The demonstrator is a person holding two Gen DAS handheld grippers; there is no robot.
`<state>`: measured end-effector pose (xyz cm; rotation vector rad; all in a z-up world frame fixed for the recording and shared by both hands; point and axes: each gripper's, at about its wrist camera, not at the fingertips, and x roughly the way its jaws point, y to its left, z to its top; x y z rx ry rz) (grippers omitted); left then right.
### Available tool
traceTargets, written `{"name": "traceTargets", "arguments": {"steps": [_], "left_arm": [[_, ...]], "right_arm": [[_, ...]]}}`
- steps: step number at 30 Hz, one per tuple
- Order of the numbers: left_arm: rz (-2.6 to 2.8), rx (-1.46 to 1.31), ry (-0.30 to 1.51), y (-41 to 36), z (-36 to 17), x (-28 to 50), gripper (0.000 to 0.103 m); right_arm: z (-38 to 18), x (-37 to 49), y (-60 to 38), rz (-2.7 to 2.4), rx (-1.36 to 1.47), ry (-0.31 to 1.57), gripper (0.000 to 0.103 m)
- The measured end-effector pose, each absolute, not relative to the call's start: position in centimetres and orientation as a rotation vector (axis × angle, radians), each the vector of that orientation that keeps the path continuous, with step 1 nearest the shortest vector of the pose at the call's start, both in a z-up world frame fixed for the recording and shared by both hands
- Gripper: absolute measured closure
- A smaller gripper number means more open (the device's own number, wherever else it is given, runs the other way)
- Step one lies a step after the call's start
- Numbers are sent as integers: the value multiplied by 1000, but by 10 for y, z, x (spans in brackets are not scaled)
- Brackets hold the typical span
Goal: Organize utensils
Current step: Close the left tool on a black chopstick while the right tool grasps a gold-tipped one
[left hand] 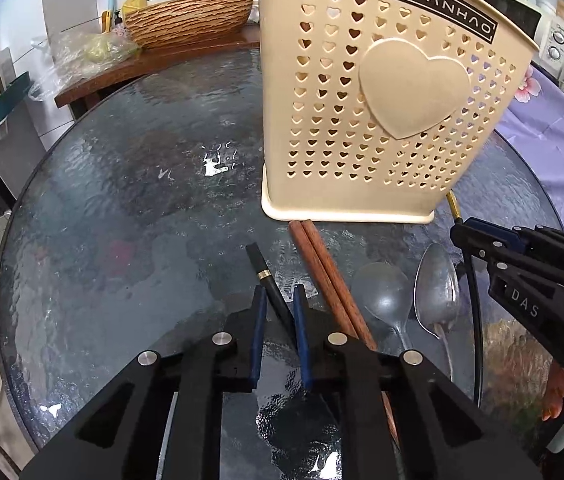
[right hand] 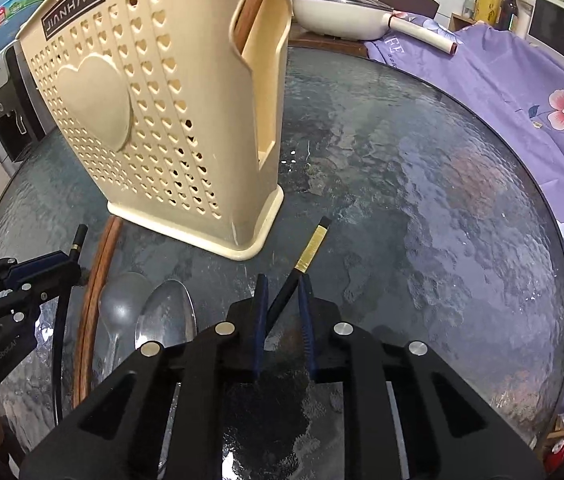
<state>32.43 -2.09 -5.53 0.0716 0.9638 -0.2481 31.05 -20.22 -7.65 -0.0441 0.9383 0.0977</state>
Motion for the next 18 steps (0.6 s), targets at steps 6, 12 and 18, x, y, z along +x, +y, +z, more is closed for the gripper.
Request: {"name": "traceTargets", "arguments": {"steps": [6, 12, 18], "left_arm": [[-250, 87, 966, -29, -56, 327, 90], [-253, 83, 964, -34, -56, 321, 92], [-266, 87, 963, -35, -55, 312, 95]], "right_arm": [[-75, 320, -201, 70, -35, 952, 87], [-76, 322, -199, 67, -41, 943, 89], [-76, 310, -203, 118, -51, 943, 95]]}}
